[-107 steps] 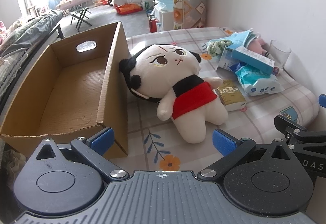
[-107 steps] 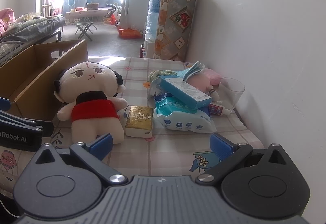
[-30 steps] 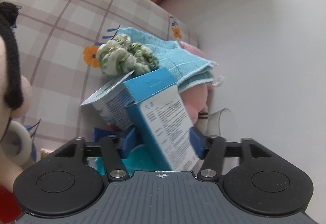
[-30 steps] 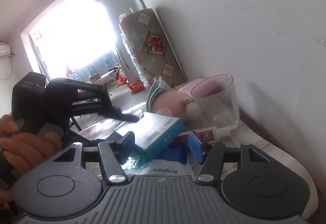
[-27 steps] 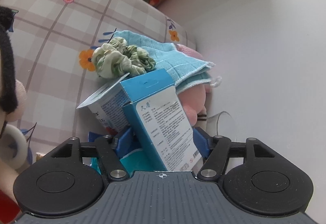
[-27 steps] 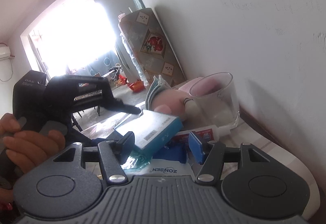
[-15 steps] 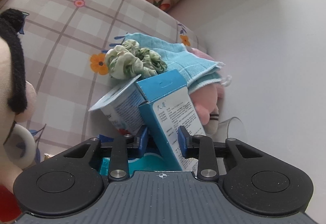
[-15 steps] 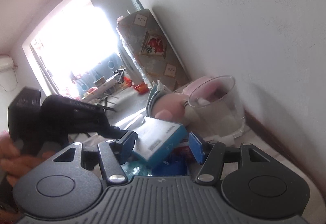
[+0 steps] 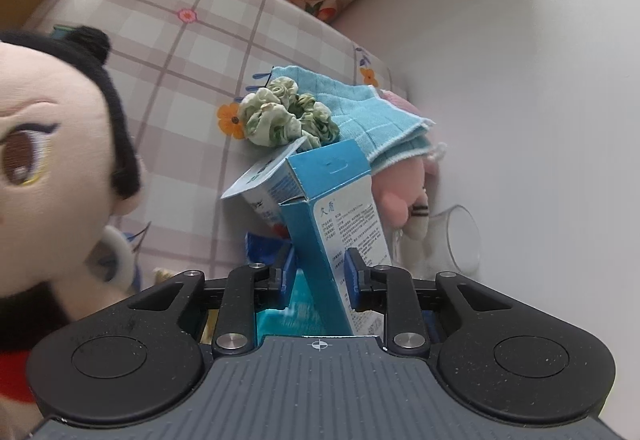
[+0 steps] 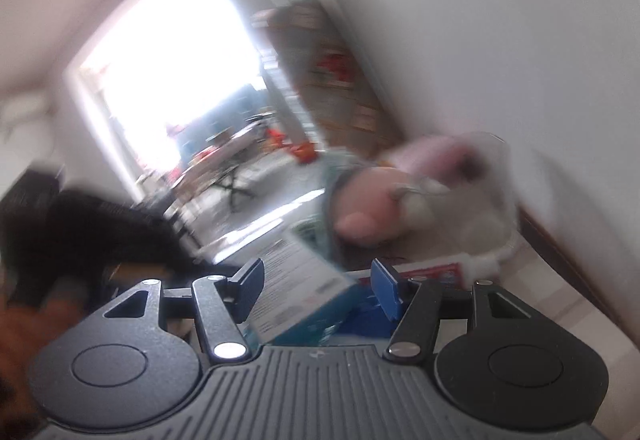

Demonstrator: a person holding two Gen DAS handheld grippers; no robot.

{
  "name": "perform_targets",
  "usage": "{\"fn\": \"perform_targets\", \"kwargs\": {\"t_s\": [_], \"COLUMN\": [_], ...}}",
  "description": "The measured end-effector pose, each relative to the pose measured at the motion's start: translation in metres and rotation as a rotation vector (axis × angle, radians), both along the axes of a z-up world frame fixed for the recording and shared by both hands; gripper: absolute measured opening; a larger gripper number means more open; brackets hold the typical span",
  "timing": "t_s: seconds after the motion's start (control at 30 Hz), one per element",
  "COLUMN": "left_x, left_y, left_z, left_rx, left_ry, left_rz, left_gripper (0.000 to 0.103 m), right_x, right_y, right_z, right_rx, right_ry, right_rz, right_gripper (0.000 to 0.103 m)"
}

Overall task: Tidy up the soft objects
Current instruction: 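Lift the blue box with the left tool while the right tool reaches the gold tissue pack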

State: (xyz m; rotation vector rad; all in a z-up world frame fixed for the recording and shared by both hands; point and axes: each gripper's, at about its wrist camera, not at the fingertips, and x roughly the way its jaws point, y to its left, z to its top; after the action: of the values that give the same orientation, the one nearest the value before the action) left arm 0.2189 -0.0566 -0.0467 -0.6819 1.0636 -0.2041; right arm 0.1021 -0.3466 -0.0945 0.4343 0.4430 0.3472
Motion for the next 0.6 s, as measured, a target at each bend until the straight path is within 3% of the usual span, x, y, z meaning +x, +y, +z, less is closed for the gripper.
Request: {"fn": "perform_targets", "kwargs": {"t_s": [0.2,0.37,0.43,0.5,0.6], "left_x": [-0.02,-0.03,-0.034,-0.038,-0.044], "left_y": [0.012,0.019,0.019,0.018,0.016], "left_z": [0.01,0.015,0.017,0.019,0.027], "left_rx": [0.006,0.018,0.019,0.007,0.004], "left_ry": [-0.009,-0.008,-0.006,-0.013,-0.047], "left_rz": [0.005,0.018,0.014,0.008,-0.019], "left_gripper": [0.022,0.021,0.021,0.018,0.018], "right_x": [-0.041,-0.053,-0.053,-0.054,-0.055], "right_y": [0.055,0.108,0.122,0.131,0.119], "right_z": [0.016,0.005,-0.003,-0.006,0.002], "right_rx": [-0.348,-0.698,-0.787,-0.824,-0.718], "right_ry": [-0.192,-0.264,-0.28,-0.274,-0.234], "right_rz": [0.149,0.144,0.136,0.122,0.091], "right_gripper": [0.066,0.063,0.053,0.025,0.012]}}
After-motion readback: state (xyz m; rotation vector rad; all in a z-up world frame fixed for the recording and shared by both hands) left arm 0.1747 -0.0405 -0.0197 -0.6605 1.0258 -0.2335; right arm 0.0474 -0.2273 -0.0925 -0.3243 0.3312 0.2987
